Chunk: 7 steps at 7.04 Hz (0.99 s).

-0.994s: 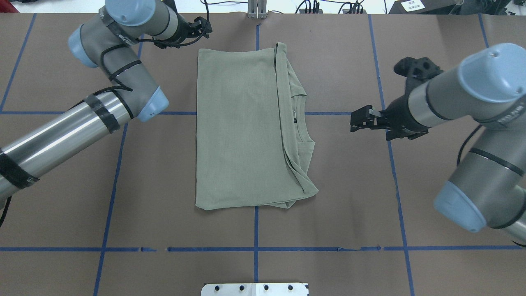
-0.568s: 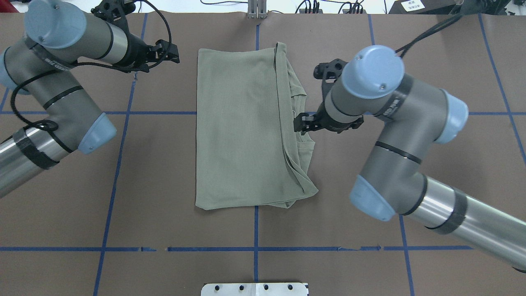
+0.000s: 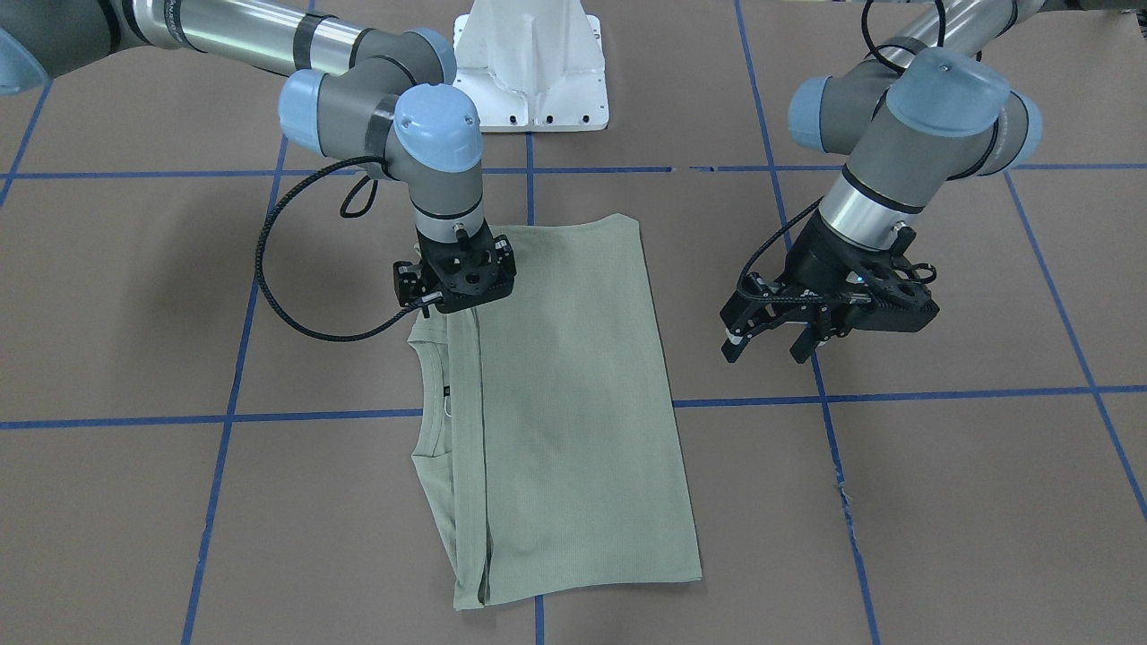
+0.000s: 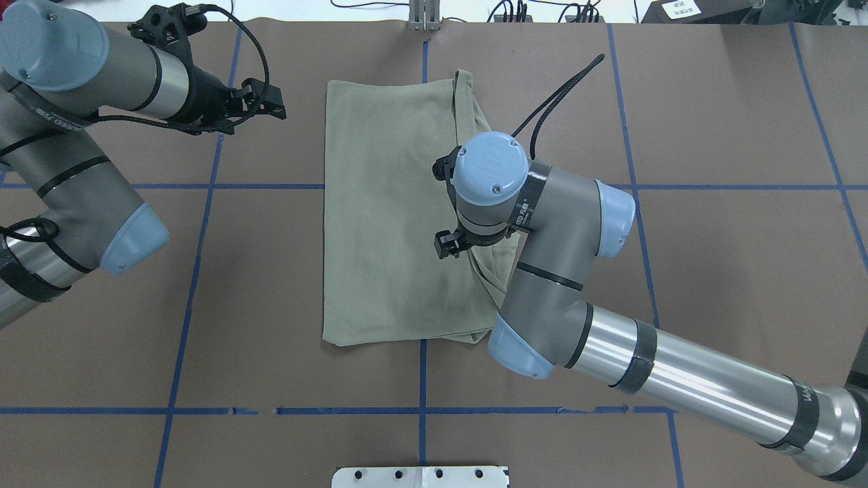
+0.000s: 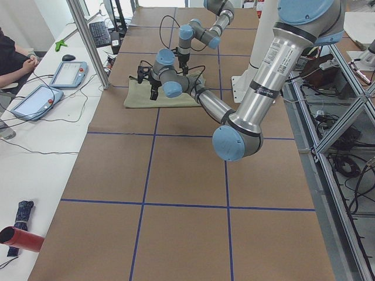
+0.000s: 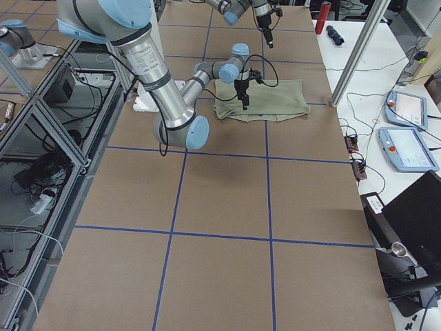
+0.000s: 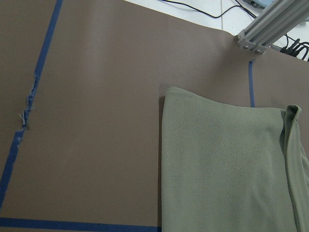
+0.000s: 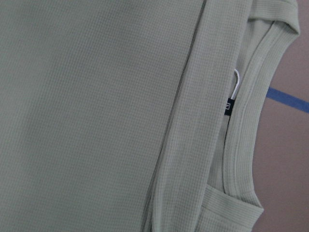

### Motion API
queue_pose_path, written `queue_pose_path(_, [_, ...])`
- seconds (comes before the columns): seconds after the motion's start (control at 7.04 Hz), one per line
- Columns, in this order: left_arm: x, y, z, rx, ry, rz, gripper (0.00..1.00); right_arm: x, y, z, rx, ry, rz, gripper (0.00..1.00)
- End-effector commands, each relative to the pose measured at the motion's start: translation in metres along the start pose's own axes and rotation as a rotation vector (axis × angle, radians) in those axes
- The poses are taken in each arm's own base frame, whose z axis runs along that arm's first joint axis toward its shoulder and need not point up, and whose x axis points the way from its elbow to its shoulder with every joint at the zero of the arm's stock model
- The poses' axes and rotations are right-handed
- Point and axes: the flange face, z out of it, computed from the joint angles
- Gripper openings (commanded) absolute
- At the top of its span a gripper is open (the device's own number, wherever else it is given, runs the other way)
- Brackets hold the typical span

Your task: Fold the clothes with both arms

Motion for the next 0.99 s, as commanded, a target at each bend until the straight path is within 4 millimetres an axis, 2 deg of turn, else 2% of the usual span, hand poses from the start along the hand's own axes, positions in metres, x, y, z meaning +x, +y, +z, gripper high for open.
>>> queue_pose_path(0.0, [-0.002, 0.002, 0.003, -0.003, -0.002, -0.002, 1.0, -0.006, 0.004, 0.014, -0.023, 0.014, -0.023, 1.0])
queue_pose_path(0.43, [0.0, 0.003, 0.004, -0.004, 0.001, -0.007, 1.0, -0.001, 0.007, 0.029, -0.058, 0.04, -0.015, 1.0])
queue_pose_path(0.85, [0.002, 0.003, 0.002, -0.003, 0.005, -0.007, 1.0, 0.003, 0.006, 0.027, -0.069, 0.051, -0.01, 1.0])
